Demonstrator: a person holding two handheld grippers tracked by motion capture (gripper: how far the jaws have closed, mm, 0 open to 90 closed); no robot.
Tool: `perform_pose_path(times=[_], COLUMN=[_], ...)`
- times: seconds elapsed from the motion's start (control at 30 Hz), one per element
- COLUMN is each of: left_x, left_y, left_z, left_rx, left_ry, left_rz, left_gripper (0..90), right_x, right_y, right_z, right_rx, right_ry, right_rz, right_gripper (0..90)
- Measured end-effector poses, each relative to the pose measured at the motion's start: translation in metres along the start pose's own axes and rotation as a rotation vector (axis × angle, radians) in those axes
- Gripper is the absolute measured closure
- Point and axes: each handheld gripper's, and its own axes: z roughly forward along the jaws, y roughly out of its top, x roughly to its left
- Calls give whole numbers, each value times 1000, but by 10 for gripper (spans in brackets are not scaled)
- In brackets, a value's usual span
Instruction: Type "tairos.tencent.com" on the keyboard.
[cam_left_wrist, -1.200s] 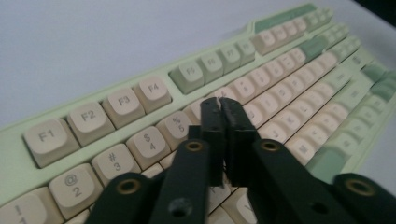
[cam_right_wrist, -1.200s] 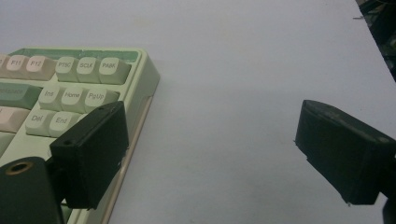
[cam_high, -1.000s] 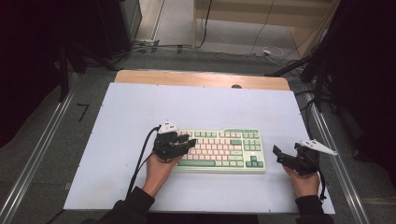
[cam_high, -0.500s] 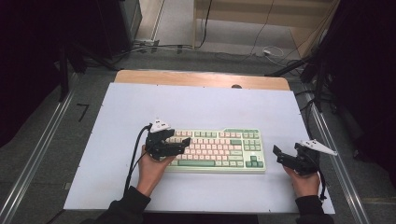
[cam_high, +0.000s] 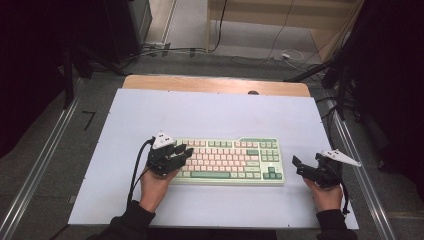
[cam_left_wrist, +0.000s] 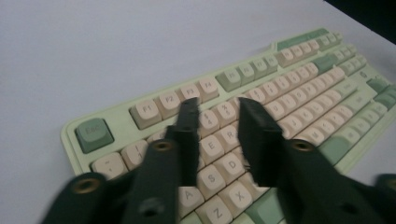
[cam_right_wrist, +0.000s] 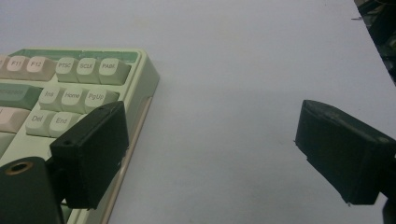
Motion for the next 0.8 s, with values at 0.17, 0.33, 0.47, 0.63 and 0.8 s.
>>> perform_pose_path(times=[0.17, 0.33, 0.47, 0.63, 0.8], left_x=[7, 10, 10, 11, 11], left_y=[-11, -15, -17, -19, -21], left_z=[3, 2, 2, 5, 8], left_rx=[84, 102, 103, 121, 147], left_ry=[-18, -6, 20, 35, 37], left_rz=[-4, -1, 10, 8, 8], left_gripper=[900, 900, 900, 900, 900], right_x=[0, 0, 0, 0, 0], right_y=[0, 0, 0, 0, 0], right_z=[0, 0, 0, 0, 0], right_rx=[-1, 1, 1, 1, 2], right_ry=[0, 0, 0, 1, 2], right_rz=[-2, 0, 1, -1, 0], right_gripper=[81, 81, 81, 81, 81])
